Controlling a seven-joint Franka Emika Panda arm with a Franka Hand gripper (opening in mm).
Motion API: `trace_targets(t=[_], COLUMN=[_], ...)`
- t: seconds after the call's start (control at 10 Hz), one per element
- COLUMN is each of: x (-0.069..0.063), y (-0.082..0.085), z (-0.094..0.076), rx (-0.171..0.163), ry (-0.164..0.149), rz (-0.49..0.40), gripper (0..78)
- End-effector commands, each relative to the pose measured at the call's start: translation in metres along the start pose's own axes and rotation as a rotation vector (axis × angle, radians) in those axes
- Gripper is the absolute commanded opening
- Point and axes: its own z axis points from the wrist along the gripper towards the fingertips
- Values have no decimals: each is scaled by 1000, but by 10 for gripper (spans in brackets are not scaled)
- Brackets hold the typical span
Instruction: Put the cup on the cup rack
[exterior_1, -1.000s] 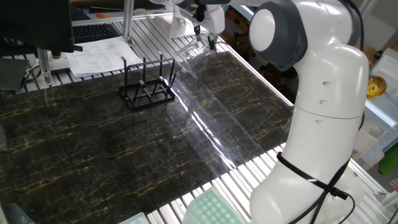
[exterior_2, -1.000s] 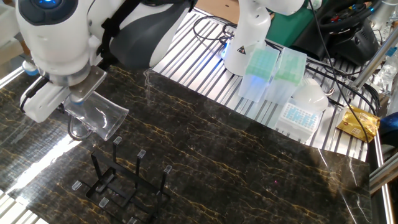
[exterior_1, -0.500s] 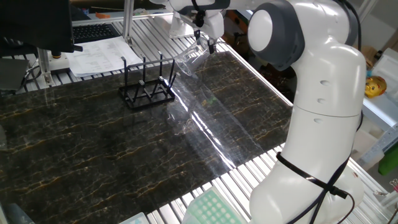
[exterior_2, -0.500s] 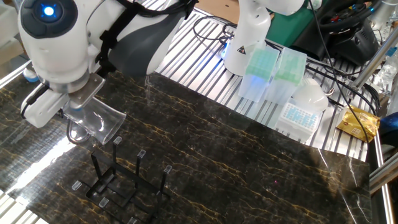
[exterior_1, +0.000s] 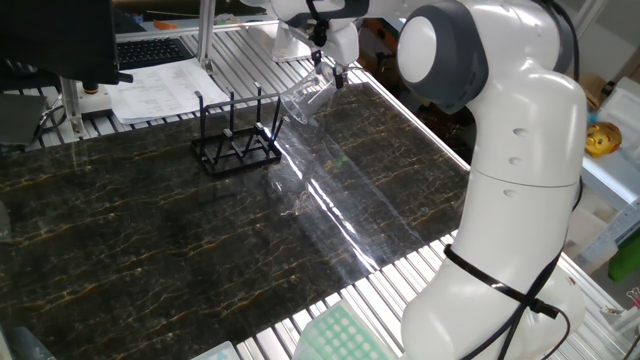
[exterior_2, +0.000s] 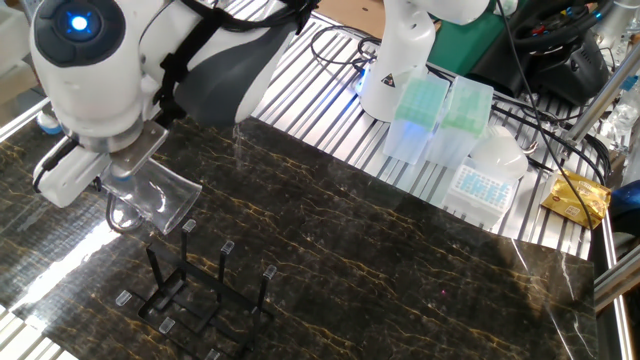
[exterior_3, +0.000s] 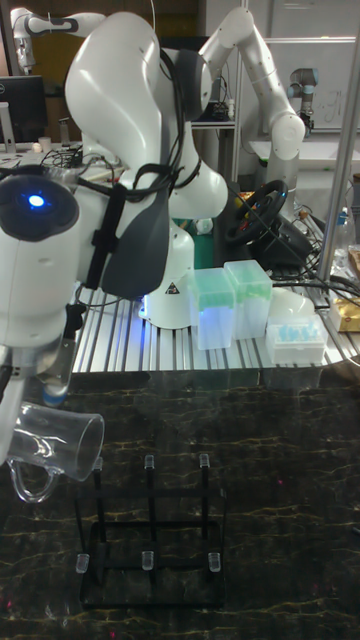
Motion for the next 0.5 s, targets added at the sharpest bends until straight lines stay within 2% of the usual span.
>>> trace_targets(t=[0.1,0.5], x=[8,23], y=[0,-4], z=[3,9], rx=[-3,-6], ry=[-12,-39], rz=[23,60], gripper=[11,11])
